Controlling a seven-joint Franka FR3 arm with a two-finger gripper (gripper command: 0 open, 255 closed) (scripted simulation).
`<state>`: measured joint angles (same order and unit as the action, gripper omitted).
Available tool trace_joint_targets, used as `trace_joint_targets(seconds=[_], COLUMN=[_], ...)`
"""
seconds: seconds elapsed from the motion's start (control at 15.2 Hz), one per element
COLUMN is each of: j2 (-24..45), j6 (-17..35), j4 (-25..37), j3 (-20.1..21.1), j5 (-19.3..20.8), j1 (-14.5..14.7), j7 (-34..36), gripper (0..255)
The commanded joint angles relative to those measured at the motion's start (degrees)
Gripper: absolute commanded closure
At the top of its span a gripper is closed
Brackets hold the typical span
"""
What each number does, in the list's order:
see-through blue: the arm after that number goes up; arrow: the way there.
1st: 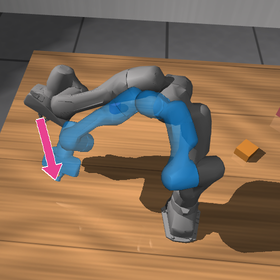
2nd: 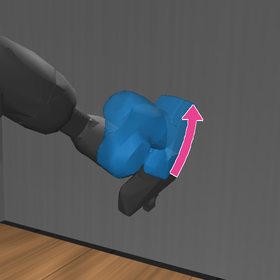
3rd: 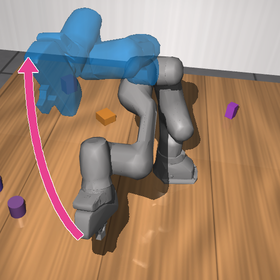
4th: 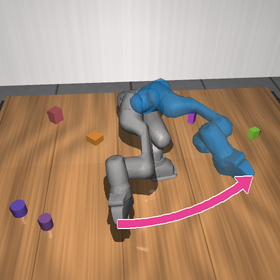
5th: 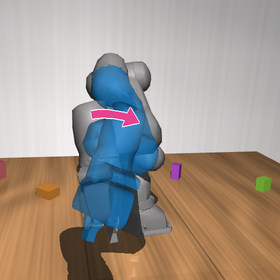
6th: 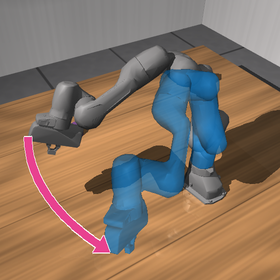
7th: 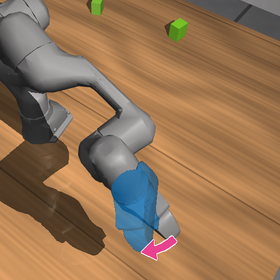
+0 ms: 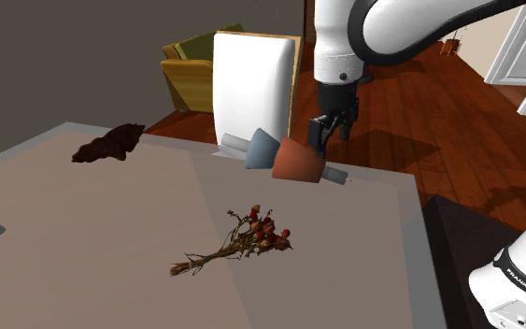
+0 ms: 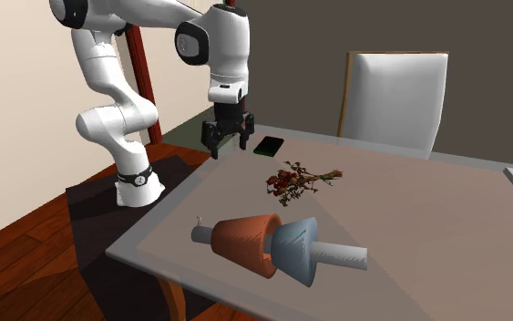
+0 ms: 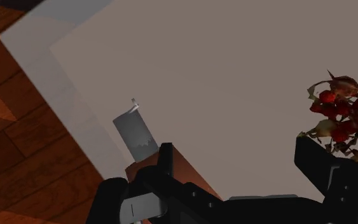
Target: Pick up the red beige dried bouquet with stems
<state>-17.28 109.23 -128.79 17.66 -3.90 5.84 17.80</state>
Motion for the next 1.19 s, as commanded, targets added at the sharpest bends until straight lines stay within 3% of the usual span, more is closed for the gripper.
trace_joint_targets(seconds=[0.0, 0.59, 1.12], j2=[4.16, 23.06, 41.12], j6=[1.95, 7.18, 6.62], j4=[2.37, 15.22, 32.1], j3=[1.86, 7.11, 7.33], j5=[0.82, 8.8, 17.77], j1=[0.44, 3.57, 10.36], j7=[2.39, 12.85, 20.61], gripper=[0, 0, 0])
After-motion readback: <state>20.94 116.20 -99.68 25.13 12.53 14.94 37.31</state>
